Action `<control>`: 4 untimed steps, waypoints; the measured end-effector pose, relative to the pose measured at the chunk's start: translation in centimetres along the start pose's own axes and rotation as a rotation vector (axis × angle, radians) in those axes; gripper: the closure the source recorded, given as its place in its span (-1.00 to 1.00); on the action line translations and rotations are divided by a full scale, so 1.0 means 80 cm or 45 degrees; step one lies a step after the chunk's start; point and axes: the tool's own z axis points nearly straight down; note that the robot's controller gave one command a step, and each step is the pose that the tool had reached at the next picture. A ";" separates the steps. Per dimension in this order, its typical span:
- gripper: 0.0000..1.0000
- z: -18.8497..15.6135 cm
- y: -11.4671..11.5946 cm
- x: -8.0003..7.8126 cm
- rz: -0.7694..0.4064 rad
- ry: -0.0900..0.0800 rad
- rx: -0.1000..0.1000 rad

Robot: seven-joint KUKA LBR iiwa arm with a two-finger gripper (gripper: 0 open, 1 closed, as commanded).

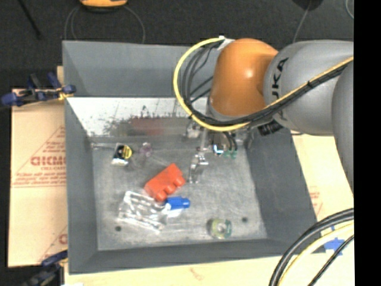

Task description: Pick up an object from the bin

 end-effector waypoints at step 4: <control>1.00 0.118 0.043 0.029 -0.033 -0.018 -0.003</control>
Offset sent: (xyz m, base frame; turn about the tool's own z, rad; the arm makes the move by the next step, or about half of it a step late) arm 0.0376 0.0382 0.0803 0.1002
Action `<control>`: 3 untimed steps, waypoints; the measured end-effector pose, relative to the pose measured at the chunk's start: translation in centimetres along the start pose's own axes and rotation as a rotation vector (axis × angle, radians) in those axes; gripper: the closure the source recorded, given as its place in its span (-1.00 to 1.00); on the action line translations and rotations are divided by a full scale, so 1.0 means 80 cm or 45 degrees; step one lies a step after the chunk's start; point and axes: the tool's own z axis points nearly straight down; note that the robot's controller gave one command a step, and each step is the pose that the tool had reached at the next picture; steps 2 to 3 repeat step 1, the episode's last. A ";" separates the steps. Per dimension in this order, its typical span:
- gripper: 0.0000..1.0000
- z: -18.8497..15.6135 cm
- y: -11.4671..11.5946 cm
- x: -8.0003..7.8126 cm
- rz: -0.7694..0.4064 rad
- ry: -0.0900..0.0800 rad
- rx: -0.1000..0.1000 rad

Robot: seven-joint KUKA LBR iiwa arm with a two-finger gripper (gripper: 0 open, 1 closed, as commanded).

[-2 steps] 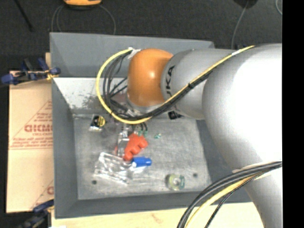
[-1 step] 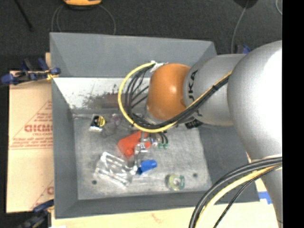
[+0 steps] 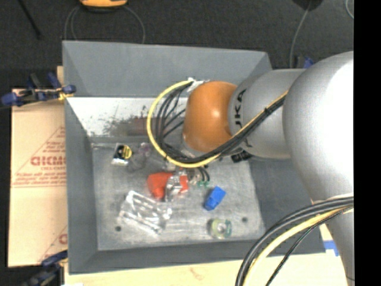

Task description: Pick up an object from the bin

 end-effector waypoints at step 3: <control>1.00 -0.176 0.000 -0.022 -0.172 0.008 0.007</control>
Offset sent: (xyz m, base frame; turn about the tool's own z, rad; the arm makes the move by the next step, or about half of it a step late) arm 0.0122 0.0007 0.1352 -0.1367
